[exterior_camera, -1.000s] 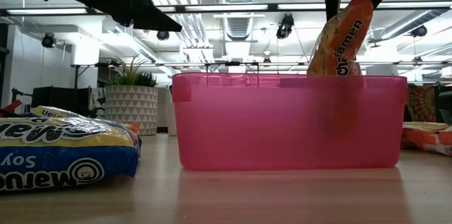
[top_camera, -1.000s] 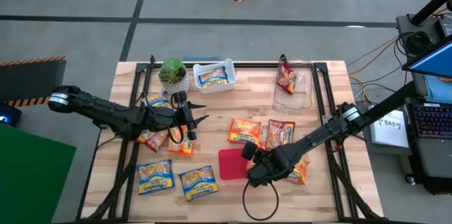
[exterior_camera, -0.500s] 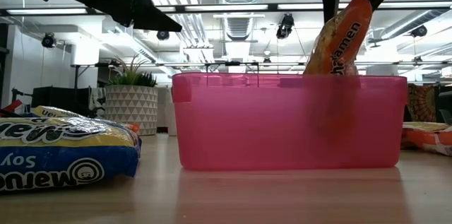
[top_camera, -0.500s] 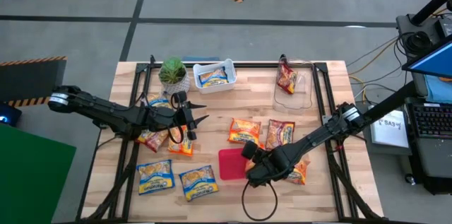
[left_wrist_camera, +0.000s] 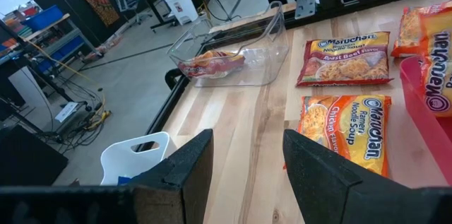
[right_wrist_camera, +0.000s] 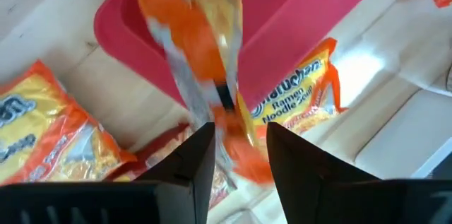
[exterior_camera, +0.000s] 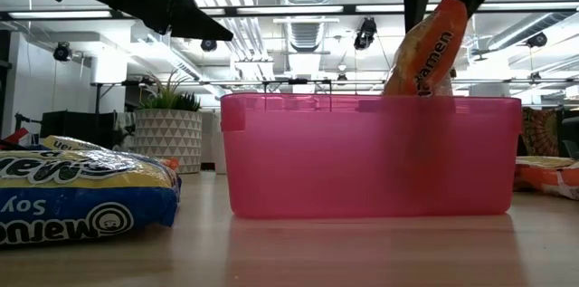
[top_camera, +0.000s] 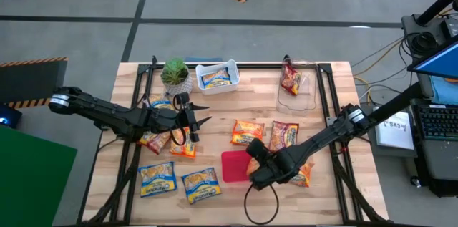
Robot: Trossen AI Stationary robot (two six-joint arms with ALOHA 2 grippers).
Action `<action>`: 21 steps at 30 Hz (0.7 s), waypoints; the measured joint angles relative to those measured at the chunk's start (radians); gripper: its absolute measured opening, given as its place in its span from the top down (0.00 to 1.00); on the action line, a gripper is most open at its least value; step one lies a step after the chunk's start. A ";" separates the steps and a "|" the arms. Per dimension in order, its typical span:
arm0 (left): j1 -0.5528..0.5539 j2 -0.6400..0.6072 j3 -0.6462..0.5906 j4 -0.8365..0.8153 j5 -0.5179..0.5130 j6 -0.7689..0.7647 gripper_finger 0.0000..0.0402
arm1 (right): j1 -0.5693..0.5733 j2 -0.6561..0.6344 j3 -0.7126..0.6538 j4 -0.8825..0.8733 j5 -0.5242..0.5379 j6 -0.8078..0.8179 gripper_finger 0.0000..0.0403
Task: Sort Maruchan noodles
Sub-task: Put the orange noodle pack into the red bin, then adjust the red bin
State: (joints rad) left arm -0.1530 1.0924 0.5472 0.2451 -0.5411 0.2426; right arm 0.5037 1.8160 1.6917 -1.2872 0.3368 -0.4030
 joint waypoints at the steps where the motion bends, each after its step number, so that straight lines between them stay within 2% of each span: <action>1: 0.000 0.000 0.000 0.000 0.000 0.000 0.61 | 0.000 0.000 0.013 -0.011 -0.001 0.000 0.71; 11: 0.000 0.000 0.000 0.000 0.001 0.000 0.61 | 0.017 0.000 0.072 -0.031 -0.005 0.033 0.75; 13: -0.001 0.000 0.000 0.000 0.002 -0.001 0.61 | 0.016 0.000 0.080 -0.031 -0.022 0.114 0.77; 18: -0.001 0.000 0.000 0.007 0.058 -0.008 0.62 | -0.023 -0.022 0.067 -0.024 -0.103 0.478 0.86; 21: -0.001 0.000 0.000 0.041 0.128 -0.009 0.63 | 0.005 -0.077 0.008 0.039 -0.001 0.577 0.94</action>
State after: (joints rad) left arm -0.1543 1.0927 0.5472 0.2859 -0.4131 0.2337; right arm 0.5087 1.7392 1.7000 -1.2481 0.3363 0.1735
